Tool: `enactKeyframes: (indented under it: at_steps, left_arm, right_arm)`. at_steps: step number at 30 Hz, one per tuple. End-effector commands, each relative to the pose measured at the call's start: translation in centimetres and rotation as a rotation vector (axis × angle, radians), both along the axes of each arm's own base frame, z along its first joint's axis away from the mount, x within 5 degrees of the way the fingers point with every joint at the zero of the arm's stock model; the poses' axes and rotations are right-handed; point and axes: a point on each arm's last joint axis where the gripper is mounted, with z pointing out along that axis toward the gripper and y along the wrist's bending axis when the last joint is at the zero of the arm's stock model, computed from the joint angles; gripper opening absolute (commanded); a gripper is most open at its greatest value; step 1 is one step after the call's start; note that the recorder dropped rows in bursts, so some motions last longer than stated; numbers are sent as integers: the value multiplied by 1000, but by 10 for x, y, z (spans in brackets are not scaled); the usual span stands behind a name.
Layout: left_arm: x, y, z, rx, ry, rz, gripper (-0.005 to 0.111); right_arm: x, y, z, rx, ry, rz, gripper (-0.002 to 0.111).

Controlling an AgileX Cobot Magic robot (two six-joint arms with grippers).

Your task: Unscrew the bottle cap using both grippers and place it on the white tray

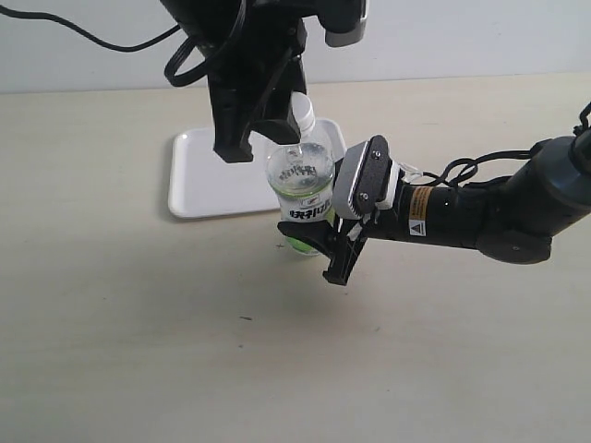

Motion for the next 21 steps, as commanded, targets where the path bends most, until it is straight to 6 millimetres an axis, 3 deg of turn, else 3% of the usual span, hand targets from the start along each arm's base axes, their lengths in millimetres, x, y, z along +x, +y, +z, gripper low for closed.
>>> enactKeyframes:
  at_steps: [1, 21]
  left_arm:
    - [-1, -3, 5, -67, 14, 73, 0]
    - [-1, -3, 5, -272, 282, 675, 0]
  right_arm:
    - [0, -2, -7, -65, 30, -16, 0]
    - [1, -3, -7, -58, 32, -37, 0]
